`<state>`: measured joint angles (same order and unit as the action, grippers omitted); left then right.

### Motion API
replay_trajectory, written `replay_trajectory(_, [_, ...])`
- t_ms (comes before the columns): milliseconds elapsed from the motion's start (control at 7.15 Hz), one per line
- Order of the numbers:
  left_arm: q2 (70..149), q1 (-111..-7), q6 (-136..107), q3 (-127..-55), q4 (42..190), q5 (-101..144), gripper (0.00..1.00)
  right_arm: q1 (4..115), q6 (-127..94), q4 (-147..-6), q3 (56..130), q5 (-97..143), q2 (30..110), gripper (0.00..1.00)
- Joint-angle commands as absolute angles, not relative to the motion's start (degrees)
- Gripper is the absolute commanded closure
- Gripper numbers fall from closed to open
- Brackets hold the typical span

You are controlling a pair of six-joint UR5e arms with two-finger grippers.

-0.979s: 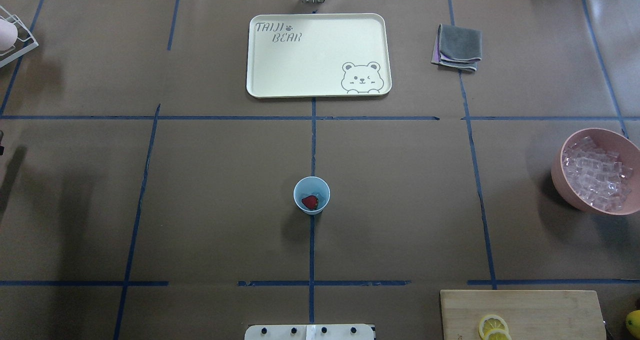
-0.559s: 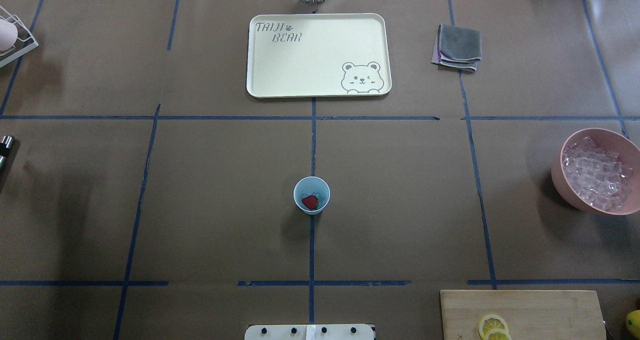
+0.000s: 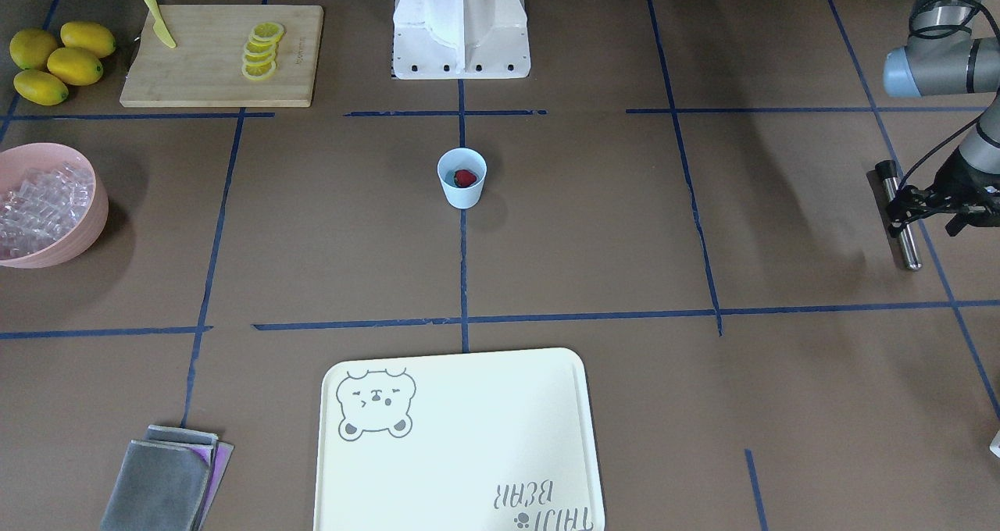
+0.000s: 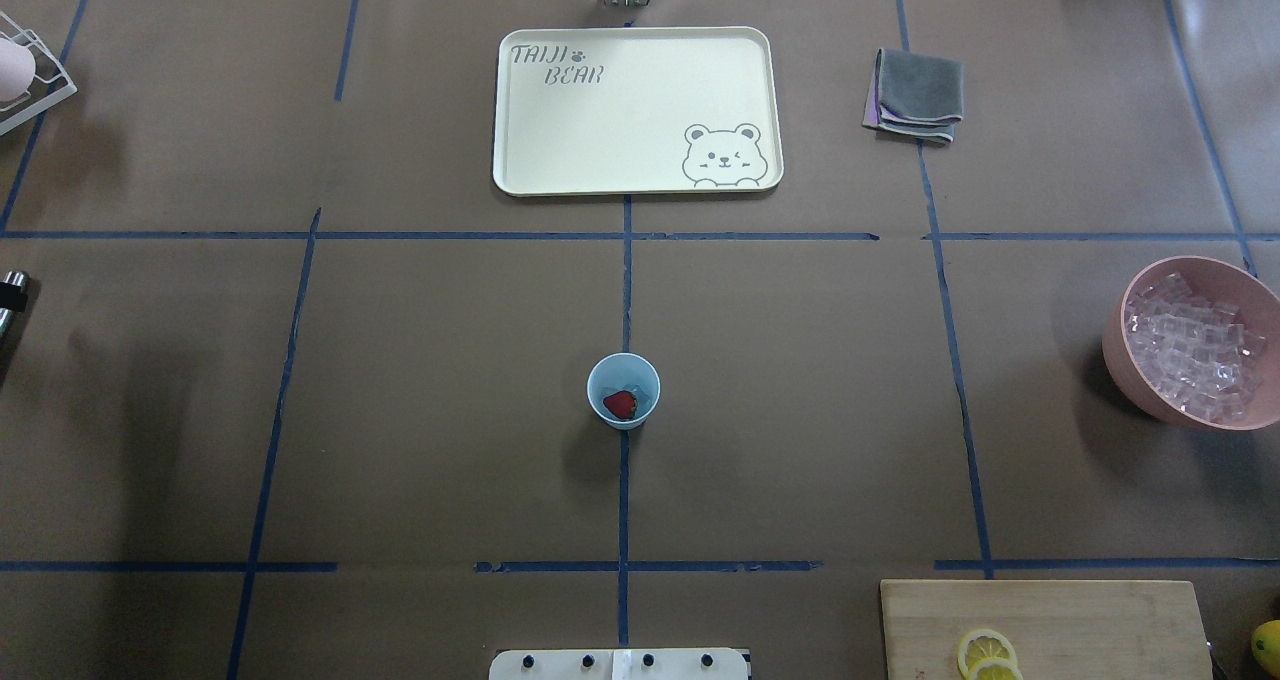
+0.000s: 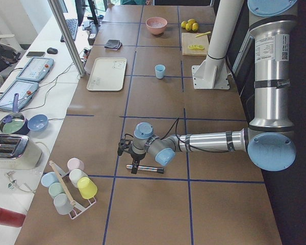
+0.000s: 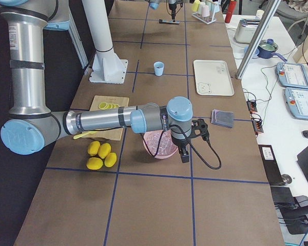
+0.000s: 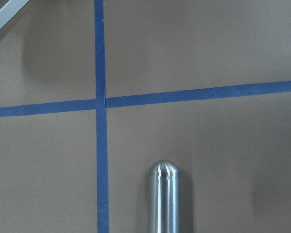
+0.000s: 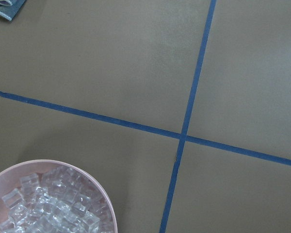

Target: Mash ice and strawberries in cup

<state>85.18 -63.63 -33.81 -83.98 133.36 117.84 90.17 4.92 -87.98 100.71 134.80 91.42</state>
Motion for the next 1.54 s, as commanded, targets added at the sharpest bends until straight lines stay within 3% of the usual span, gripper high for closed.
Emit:
replay_trajectory(0, [85.3, -65.8, -26.2, -88.8, 125.7, 121.3, 0.0, 90.2, 4.9, -88.1, 100.5, 134.8, 91.5, 0.01])
replay_trajectory(280, [85.6, -71.1, -11.4, -96.6, 108.1, 121.4, 0.0, 90.2, 4.8, -88.2, 100.2, 134.9, 91.4, 0.01])
replay_trajectory(699, [85.9, -85.7, 4.1, -96.4, 95.0, 134.8, 0.0, 90.2, 4.8, -88.8, 100.0, 135.0, 91.5, 0.01])
replay_trajectory(1398, [85.3, -91.2, 4.0, -96.0, 87.4, 137.0, 0.0, 90.2, 4.9, -88.1, 99.4, 135.1, 92.3, 0.01])
